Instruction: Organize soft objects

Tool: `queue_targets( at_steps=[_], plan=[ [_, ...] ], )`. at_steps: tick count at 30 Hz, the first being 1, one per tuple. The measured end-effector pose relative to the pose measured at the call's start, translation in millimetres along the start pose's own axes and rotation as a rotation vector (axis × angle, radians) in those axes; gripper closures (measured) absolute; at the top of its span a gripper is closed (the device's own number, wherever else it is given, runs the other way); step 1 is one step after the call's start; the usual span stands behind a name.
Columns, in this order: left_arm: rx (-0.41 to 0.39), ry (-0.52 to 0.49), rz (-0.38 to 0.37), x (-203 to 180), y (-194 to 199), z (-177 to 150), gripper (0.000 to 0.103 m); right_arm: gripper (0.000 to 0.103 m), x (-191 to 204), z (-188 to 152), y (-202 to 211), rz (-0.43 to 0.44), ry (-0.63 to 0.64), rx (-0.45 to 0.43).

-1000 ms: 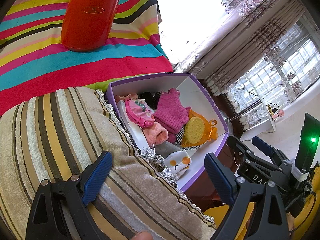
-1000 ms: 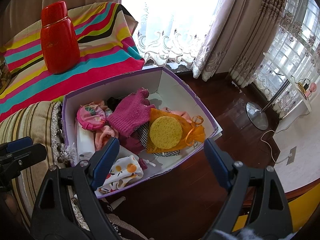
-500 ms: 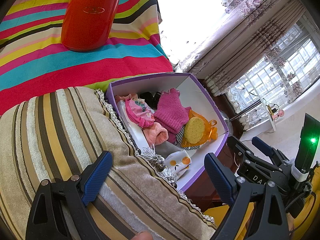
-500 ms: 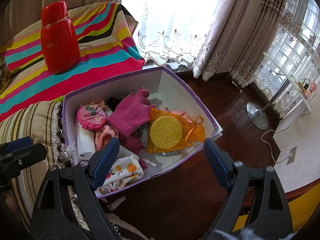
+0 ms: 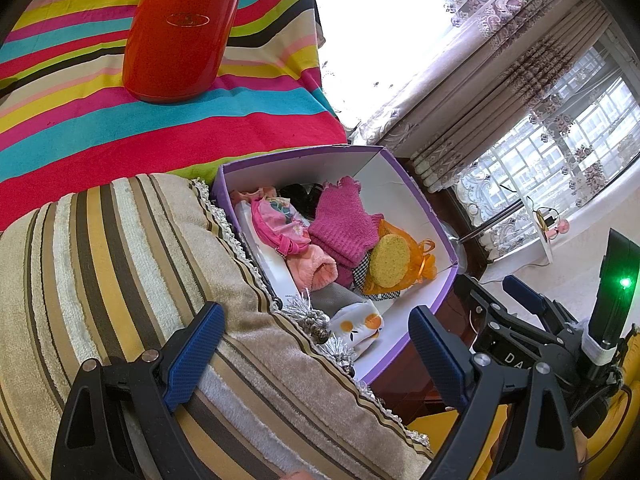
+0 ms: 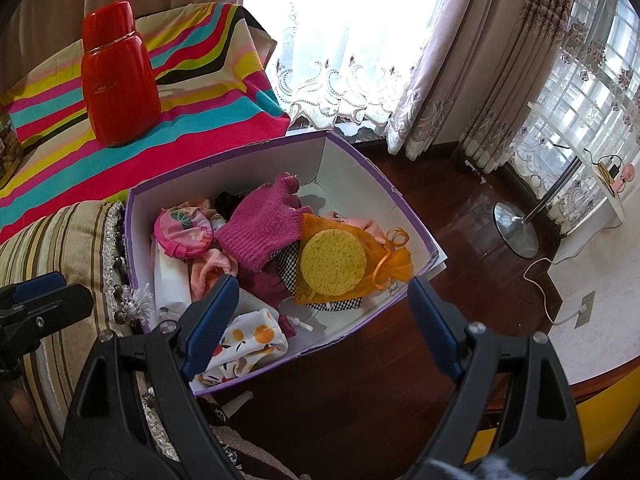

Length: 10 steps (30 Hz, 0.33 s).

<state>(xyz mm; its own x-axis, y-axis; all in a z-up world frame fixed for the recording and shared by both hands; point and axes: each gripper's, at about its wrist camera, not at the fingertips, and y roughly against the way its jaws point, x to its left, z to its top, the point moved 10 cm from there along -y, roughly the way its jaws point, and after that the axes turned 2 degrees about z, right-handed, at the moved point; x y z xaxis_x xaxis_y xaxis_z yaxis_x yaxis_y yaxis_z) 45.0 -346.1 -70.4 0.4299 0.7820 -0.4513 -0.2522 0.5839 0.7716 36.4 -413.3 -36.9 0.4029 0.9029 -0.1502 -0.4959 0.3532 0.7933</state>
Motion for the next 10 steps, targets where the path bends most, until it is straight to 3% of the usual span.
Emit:
queue_targets(
  at_steps=[10],
  plan=[
    [-0.007,-0.02,0.029,-4.9,-6.7,1.1,0.005,0.015,0.6,-0.3,-2.7,0.012,0.002,0.008]
  ],
)
